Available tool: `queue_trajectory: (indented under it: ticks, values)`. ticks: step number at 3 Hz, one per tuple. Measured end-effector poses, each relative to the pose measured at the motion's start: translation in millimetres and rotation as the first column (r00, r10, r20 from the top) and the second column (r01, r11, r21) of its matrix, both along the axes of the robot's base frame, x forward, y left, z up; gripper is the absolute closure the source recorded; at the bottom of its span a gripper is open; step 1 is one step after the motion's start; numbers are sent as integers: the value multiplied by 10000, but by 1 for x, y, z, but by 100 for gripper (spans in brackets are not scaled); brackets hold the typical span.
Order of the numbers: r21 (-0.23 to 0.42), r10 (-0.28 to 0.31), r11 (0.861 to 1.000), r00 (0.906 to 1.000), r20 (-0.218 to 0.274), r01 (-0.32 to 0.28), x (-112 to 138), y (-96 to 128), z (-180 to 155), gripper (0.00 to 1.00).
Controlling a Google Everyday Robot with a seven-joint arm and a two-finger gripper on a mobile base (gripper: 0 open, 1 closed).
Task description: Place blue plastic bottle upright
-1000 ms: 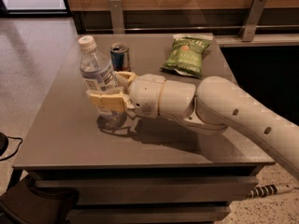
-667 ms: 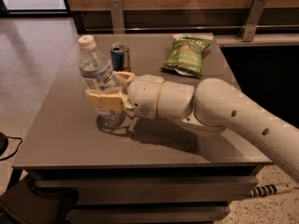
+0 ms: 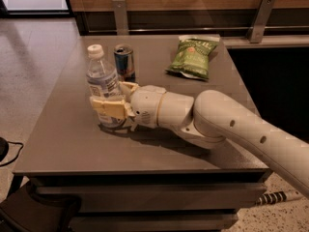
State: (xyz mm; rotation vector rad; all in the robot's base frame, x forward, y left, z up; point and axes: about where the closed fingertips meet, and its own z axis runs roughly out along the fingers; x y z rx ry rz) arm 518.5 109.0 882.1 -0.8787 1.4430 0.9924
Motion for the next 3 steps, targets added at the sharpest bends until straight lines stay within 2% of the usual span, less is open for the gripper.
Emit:
queue_trajectory:
  ticks: [1, 3]
  values:
    - [95, -156, 9998, 9996, -223, 158, 0, 0, -7, 100]
    - [95, -157, 9998, 9996, -222, 159, 0, 0, -3, 96]
